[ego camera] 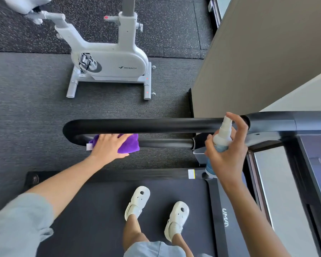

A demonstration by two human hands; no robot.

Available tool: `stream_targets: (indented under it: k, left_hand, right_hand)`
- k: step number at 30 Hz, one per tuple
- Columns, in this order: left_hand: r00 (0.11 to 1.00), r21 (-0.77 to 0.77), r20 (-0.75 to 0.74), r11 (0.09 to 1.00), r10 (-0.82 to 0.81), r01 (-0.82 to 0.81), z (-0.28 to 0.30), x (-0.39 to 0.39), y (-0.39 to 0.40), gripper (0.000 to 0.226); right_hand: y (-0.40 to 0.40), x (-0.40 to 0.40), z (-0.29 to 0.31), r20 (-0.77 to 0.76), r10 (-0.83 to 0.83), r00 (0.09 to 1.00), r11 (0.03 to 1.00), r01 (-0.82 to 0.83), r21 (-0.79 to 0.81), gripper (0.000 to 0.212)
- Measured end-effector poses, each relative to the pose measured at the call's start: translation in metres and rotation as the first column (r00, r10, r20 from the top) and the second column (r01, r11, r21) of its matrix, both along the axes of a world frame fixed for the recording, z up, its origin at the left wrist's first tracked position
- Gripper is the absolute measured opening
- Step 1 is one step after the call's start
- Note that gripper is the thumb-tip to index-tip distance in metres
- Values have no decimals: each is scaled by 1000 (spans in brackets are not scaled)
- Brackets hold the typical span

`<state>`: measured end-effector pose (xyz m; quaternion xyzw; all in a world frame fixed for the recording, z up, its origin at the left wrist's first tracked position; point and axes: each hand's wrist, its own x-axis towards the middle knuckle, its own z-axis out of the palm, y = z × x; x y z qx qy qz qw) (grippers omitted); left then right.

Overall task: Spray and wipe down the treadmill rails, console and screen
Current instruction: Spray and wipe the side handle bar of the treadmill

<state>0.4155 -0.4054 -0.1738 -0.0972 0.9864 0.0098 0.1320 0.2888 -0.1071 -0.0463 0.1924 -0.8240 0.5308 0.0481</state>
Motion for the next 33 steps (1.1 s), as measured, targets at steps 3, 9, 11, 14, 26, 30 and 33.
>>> stream_targets:
  k: [3, 9, 11, 14, 26, 30, 33]
  left_hand:
    - [999, -75, -44, 997, -7, 3, -2, 1, 2, 91]
    - [993, -100, -120, 995, -15, 3, -10, -32, 53, 87]
    - [998, -30, -63, 1000, -7, 5, -14, -54, 75, 85]
    - [1000, 42, -28, 999, -8, 9, -22, -83, 98, 84]
    - [982, -21, -59, 984, -177, 176, -30, -87, 116, 73]
    - [991, -68, -23, 989, -133, 131, -22, -69, 95, 71]
    - [999, -44, -11, 999, -30, 29, -6, -60, 88, 65]
  right_hand:
    - [5, 1, -3, -16, -19, 1000, 1000, 19, 13, 60]
    - [13, 4, 0, -13, -33, 999, 999, 34, 35, 62]
    - [17, 5, 2, -19, -47, 999, 998, 47, 36, 60]
    - [27, 6, 2, 7, -73, 997, 997, 73, 27, 58]
    - [57, 19, -7, -8, -126, 992, 991, 126, 33, 58]
    - [55, 18, -1, 20, -99, 995, 995, 98, 23, 61]
    - [49, 18, 7, 28, -48, 998, 999, 48, 5, 63]
